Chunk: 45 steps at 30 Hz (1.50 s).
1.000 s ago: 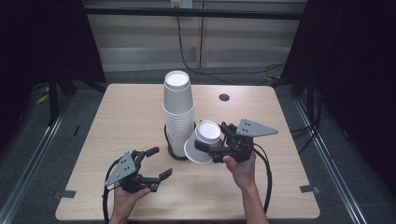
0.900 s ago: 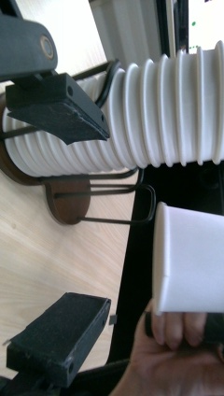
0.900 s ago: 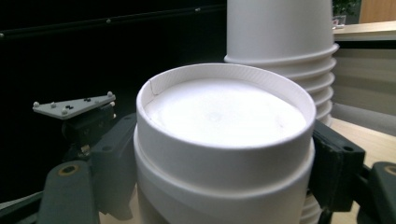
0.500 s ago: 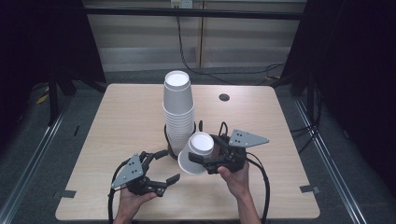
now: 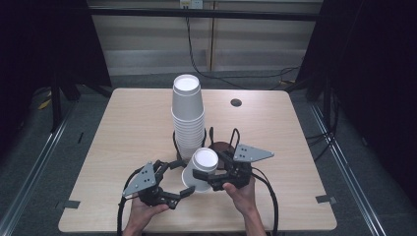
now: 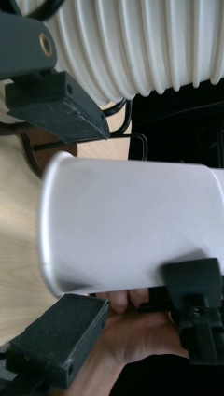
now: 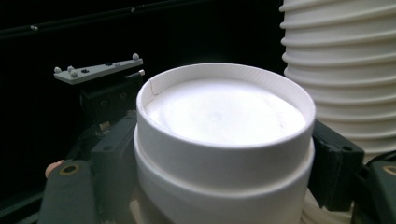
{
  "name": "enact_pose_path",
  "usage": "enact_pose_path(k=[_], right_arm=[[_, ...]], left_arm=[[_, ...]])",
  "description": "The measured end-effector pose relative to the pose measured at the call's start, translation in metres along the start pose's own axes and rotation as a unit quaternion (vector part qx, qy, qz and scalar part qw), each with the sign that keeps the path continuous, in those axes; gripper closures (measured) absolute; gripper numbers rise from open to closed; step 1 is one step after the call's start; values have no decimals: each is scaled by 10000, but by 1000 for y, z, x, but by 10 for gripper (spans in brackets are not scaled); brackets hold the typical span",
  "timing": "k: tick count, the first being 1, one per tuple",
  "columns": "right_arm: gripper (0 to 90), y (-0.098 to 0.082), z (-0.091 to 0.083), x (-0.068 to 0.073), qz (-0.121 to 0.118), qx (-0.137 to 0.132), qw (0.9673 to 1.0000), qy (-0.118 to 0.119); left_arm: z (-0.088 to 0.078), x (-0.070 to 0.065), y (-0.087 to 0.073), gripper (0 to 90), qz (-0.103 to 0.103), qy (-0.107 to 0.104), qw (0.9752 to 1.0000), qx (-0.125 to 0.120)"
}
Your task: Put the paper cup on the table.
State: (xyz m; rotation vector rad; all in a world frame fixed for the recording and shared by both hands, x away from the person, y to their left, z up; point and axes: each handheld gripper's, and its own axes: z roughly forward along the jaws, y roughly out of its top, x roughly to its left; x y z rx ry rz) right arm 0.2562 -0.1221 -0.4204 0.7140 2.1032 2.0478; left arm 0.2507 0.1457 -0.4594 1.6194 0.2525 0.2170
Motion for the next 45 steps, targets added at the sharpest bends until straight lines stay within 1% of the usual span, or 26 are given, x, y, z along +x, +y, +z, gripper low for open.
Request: enact_pose_path(k=[3, 5, 8, 10, 12, 13, 18, 20, 23, 24, 25, 27, 29, 31, 32, 33, 34, 36, 37, 39, 41, 42, 43, 45], right_arm=[[232, -3, 3, 0, 23, 24, 10000, 21], [232, -3, 5, 1, 4, 42, 10000, 49], [232, -3, 7, 2, -1, 66, 10000, 72], [232, -4, 9, 1, -1, 92, 9999, 98], [233, -5, 11, 1, -9, 113, 9999, 109], [233, -6, 12, 1, 4, 102, 9999, 123], [234, -8, 14, 2, 25, 74, 9998, 156], [234, -8, 14, 3, 13, 70, 9998, 178], [234, -9, 17, 5, 3, 66, 9998, 213], [234, -10, 18, 5, -2, 76, 9998, 201], [234, -10, 18, 6, -28, 100, 9998, 180], [232, -11, 18, 5, -2, 71, 9998, 191], [226, -11, 18, 4, -3, 62, 9998, 196], [219, -11, 18, 4, -11, 69, 9997, 219], [217, -11, 18, 4, 36, 69, 9997, 238], [214, -11, 18, 3, 56, 52, 9996, 255], [209, -11, 18, 3, 70, 49, 9996, 272], [182, -11, 18, 4, 17, 62, 9998, 201], [182, -11, 18, 4, 17, 62, 9998, 201], [144, -10, 18, 5, -31, 137, 9998, 148], [136, -9, 18, 5, -53, 140, 9999, 81], [135, -9, 17, 5, -32, 125, 9999, 100], [133, -9, 16, 4, -42, 132, 9999, 68], [134, -9, 15, 5, -41, 127, 9999, 62]], left_arm=[[3, 0, 0, 153, -6, -29, 10000, 70], [6, 1, -1, 149, -54, -111, 9999, 100], [10, 2, -3, 126, -108, -144, 9997, 139], [12, 3, -4, 119, -164, -143, 9997, 137], [14, 4, -5, 116, -202, -189, 9995, 142], [15, 4, -6, 114, -248, -194, 9994, 105], [19, 5, -6, 108, -314, -263, 9991, 91], [21, 5, -7, 107, -303, -267, 9991, 109], [24, 4, -8, 112, -315, -299, 9988, 228], [24, 4, -9, 113, -306, -266, 9989, 248], [23, 4, -9, 119, -307, -267, 9989, 249], [22, 5, -9, 133, -282, -262, 9990, 226], [22, 5, -9, 142, -262, -247, 9990, 268], [21, 4, -9, 151, -290, -260, 9989, 271], [21, 4, -8, 156, -278, -164, 9991, 265], [21, 4, -8, 159, -274, -199, 9991, 269], [21, 3, -8, 159, -302, -180, 9991, 253], [21, 4, -8, 161, -284, -169, 9991, 263], [21, 4, -8, 163, -284, -169, 9991, 263], [20, 4, -6, 164, -277, -197, 9989, 311], [20, 4, -6, 164, -268, -246, 9987, 357], [20, 4, -5, 164, -245, -256, 9985, 419], [20, 4, -5, 163, -225, -272, 9983, 466], [19, 5, -5, 163, -214, -261, 9980, 526]])
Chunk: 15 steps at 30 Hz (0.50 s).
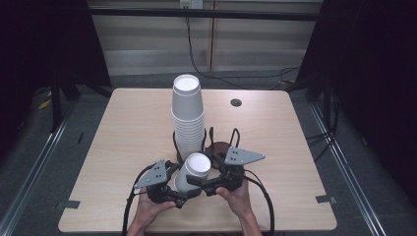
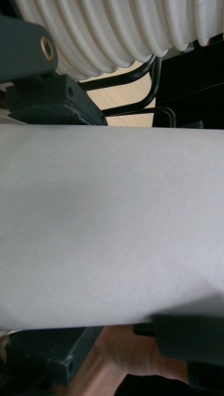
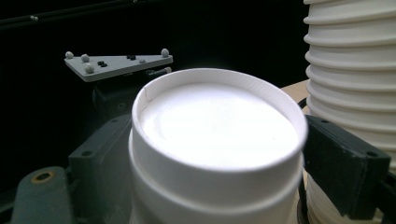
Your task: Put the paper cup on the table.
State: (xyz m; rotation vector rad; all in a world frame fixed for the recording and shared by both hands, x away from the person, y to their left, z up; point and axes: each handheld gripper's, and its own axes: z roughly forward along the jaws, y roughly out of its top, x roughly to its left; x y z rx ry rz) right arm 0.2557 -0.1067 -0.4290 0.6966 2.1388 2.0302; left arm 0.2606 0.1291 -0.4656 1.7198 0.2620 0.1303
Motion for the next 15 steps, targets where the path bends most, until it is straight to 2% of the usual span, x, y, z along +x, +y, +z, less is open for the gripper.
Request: enact_pose_path(k=[2, 5, 10, 12, 15], right_arm=[[133, 0, -2, 0, -4, 2, 10000, -17], [131, 1, -6, -2, -17, 34, 10000, -52], [131, 3, -12, -3, -55, 136, 9999, -79], [130, 3, -15, -4, -100, 283, 9994, -145], [130, 2, -19, -5, -92, 359, 9992, -171]], left_arm=[[-1, 1, 0, 163, -15, -36, 10000, 60], [-4, 3, 2, 163, 30, 55, 9998, 192], [-10, 6, 4, 163, -25, 81, 9997, 247], [-14, 8, 6, 163, 21, 82, 9991, 405], [-15, 8, 9, 163, 91, 80, 9985, 527]])
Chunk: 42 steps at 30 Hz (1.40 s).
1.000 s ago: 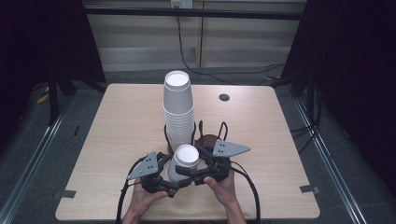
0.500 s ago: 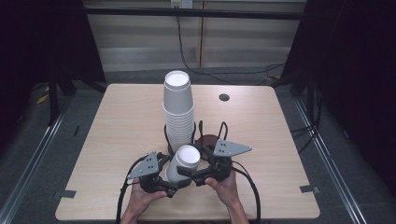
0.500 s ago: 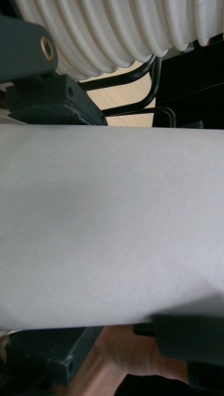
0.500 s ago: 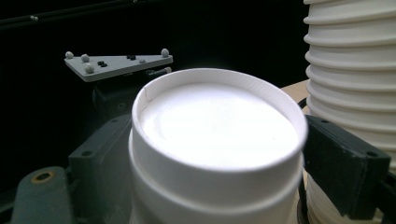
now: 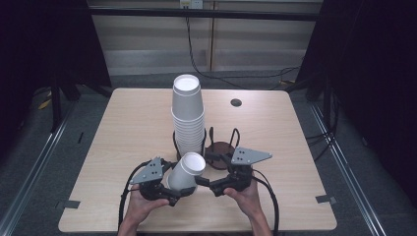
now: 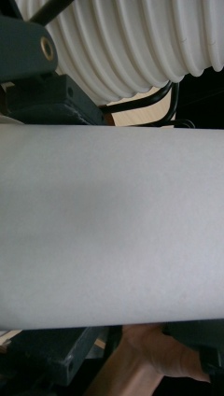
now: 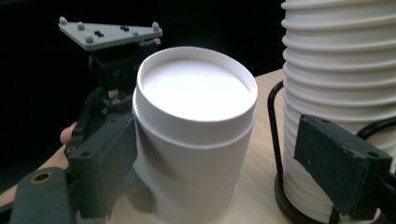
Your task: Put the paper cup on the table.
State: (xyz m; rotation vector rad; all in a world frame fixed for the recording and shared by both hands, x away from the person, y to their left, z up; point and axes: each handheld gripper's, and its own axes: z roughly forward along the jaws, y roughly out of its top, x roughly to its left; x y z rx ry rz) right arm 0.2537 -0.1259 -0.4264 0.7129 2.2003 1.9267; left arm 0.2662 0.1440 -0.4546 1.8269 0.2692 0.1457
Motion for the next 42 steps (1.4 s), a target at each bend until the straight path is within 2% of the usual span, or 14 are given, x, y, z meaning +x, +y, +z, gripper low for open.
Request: enact_pose_path(k=[3, 5, 13, 16, 18, 21, 25, 28, 33, 35, 37, 39, 42], right_arm=[[130, -1, -4, 0, 7, 46, 10000, 1], [130, 0, -5, -1, -4, 87, 10000, 16], [134, 3, -5, -2, -103, 359, 9993, 94], [136, 5, -5, -2, -80, 319, 9994, 107], [137, 8, -5, -1, -141, 427, 9990, 35], [137, 13, -4, -2, -160, 592, 9981, 19], [133, 19, -4, -3, -240, 834, 9962, 48], [134, 22, -6, -1, -285, 866, 9958, 81], [137, 25, -6, -1, -332, 1282, 9911, 114], [136, 25, -2, -2, -338, 1559, 9870, 207], [136, 26, 1, -1, -421, 1739, 9838, 131], [136, 26, 1, -3, -435, 1839, 9819, 134], [137, 25, 1, -6, -437, 1962, 9796, 81]], left_arm=[[-3, 1, 3, 164, 39, 58, 9999, 82], [-5, 3, 4, 165, 27, 70, 10000, 52], [-10, 9, 8, 166, 68, 250, 9990, 369], [-11, 14, 11, 167, 48, 261, 9987, 429], [-11, 15, 12, 167, 40, 203, 9987, 464], [-9, 15, 17, 167, 158, 198, 9973, 684], [-9, 15, 22, 167, 253, 206, 9958, 853], [-11, 17, 25, 167, 362, 262, 9936, 1034], [-11, 17, 31, 168, 431, 197, 9917, 1192], [-8, 17, 37, 168, 505, 229, 9892, 1359], [-7, 17, 43, 169, 593, 221, 9869, 1481], [-6, 16, 48, 170, 696, 164, 9848, 1585], [-4, 15, 50, 170, 744, 175, 9821, 1721]])
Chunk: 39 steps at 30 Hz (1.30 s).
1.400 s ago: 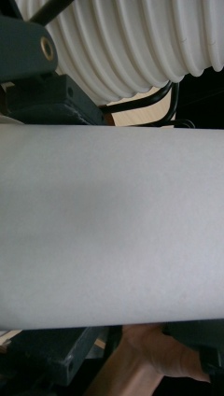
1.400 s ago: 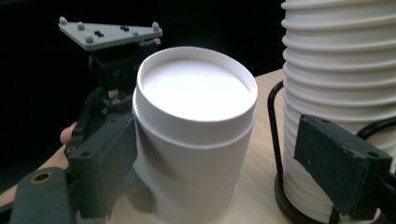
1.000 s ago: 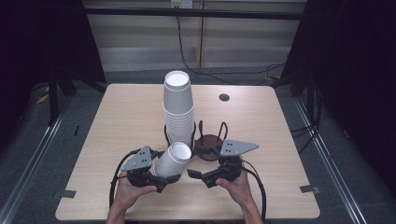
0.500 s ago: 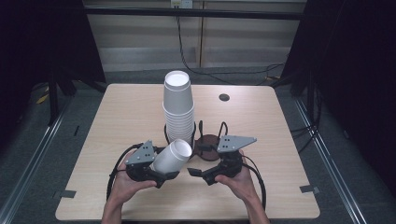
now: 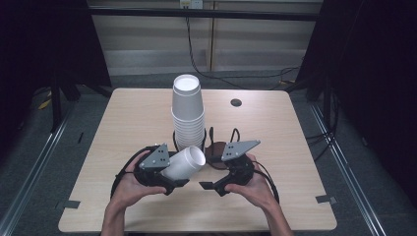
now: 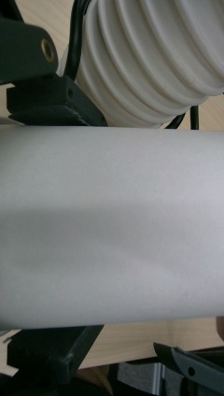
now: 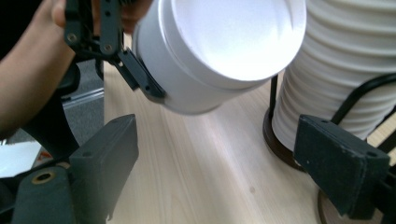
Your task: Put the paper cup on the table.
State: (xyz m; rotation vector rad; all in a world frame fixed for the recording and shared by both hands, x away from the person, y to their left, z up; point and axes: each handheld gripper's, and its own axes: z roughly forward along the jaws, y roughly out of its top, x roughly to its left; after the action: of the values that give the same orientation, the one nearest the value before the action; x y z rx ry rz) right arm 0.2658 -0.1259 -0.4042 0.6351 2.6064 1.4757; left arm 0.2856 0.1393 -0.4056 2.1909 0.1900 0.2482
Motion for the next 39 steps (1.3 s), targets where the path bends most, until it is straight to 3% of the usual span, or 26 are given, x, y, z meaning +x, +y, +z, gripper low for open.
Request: enact_pose_path(k=[11, 17, 19, 26, 34, 39], right_arm=[[154, -5, 4, 0, -99, 521, 9985, -133], [156, -7, 4, -2, -141, 731, 9972, -93], [200, -8, 3, -2, -150, 768, 9969, -47], [183, -10, 4, -4, -191, 978, 9950, 56], [170, -7, 5, -4, -236, 1287, 9914, 39], [186, -6, 10, -4, -272, 1612, 9864, 158]], left_arm=[[17, -11, -4, 170, 291, -107, 9971, 693], [19, -13, -4, 170, 396, -156, 9950, 902], [21, -14, -4, 171, 410, -138, 9943, 970], [23, -15, 2, 172, 581, -143, 9907, 1219], [29, -19, -1, 175, 647, -291, 9865, 1476], [35, -21, -3, 177, 713, -380, 9828, 1658]])
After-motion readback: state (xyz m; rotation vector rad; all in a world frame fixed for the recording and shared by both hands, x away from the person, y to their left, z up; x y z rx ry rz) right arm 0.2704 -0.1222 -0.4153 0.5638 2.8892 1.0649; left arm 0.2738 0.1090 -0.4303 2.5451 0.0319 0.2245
